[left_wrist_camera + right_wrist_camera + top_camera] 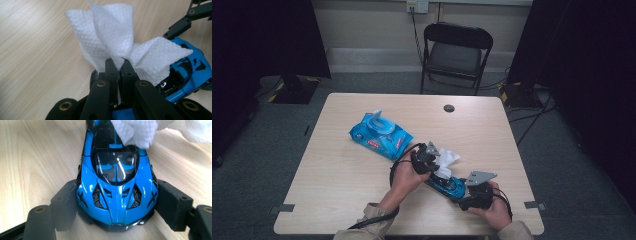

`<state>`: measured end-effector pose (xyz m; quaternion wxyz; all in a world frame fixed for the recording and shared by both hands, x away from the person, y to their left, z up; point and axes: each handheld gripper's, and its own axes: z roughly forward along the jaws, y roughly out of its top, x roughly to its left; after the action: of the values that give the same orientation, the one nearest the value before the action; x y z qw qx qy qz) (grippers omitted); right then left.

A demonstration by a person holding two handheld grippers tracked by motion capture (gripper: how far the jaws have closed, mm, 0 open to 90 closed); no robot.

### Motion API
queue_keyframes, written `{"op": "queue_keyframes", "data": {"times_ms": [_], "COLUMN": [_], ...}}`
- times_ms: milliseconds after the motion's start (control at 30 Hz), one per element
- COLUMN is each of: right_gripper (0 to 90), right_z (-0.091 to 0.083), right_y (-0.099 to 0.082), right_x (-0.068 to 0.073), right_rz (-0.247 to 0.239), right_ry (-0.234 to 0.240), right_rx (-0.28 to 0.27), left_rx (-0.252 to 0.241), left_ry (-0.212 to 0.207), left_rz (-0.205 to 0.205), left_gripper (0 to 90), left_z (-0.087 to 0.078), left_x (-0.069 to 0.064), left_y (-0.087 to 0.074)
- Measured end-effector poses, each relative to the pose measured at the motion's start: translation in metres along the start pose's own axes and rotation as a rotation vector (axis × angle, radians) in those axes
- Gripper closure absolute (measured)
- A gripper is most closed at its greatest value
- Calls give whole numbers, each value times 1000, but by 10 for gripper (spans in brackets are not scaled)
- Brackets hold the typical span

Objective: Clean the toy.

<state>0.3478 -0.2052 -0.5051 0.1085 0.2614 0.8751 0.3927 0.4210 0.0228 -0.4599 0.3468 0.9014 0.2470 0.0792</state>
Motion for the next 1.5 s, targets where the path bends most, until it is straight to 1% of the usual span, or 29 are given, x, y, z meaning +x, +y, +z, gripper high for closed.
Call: {"op": "queue_keyframes", "data": {"times_ms": [233,333,400,433,533,567,600,700,833,1000,1033,1167,1200,1267,1333,1500], "right_gripper": [251,251,251,251,251,251,251,251,250,250,251,250,250,251,250,251], "right_z": [0,0,0,0,0,0,0,0,0,0,0,0,0,0,0,0], "right_y": [0,0,0,0,0,0,0,0,0,0,0,0,0,0,0,0], "right_x": [0,0,0,0,0,0,0,0,0,0,0,0,0,0,0,0], "right_rz": [-1,-1,0,0,0,-1,-1,-1,-1,-1,-1,-1,-1,-1,-1,-1], "right_ry": [0,0,0,0,0,0,0,0,1,0,1,1,0,1,0,0], "right_rx": [-1,-1,0,0,0,-1,-1,-1,-1,-1,-1,-1,-1,-1,-1,-1], "left_rx": [-2,-7,-6,-12,-5,4,4,14,5,17,23,27,31,21,16,-9], "left_ry": [5,7,4,6,24,28,30,30,21,38,37,52,46,59,59,83], "left_rz": [-7,-22,-23,-33,-36,-31,-37,-44,-61,-80,-84,-112,-125,-137,-139,-133], "left_gripper": [869,870,871,871,871,872,871,872,872,873,873,873,873,873,874,874], "left_z": [-4,-6,-8,-9,-14,-15,-17,-21,-25,-29,-30,-34,-36,-41,-44,-63], "left_x": [4,6,8,9,11,13,14,19,22,26,28,33,35,37,38,41], "left_y": [-3,-4,-5,-5,-6,-7,-8,-13,-21,-30,-32,-41,-42,-46,-46,-47]}}
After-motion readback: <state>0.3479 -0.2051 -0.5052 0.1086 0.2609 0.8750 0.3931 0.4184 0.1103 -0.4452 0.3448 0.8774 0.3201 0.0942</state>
